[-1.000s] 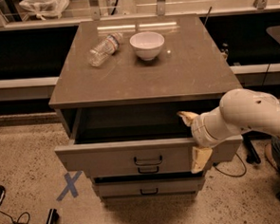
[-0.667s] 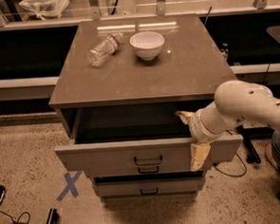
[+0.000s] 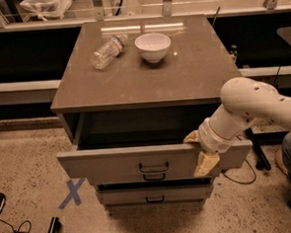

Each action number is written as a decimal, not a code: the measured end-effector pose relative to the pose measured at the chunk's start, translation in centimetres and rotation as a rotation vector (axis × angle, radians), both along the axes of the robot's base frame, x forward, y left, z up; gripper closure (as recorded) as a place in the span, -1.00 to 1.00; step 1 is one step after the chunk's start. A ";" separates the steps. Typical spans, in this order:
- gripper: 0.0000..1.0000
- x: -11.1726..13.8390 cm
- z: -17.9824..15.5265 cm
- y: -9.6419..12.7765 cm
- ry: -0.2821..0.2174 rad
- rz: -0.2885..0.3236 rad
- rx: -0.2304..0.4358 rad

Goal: Open top drawer

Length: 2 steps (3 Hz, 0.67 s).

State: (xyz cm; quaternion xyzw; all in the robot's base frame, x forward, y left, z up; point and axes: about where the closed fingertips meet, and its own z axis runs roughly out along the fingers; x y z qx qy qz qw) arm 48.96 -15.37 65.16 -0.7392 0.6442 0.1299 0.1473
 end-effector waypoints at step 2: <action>-0.34 -4.1 3.3 -1.4 0.121 0.030 -0.001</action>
Offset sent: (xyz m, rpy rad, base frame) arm -0.0573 -0.0240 0.0645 0.0026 0.1534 0.0679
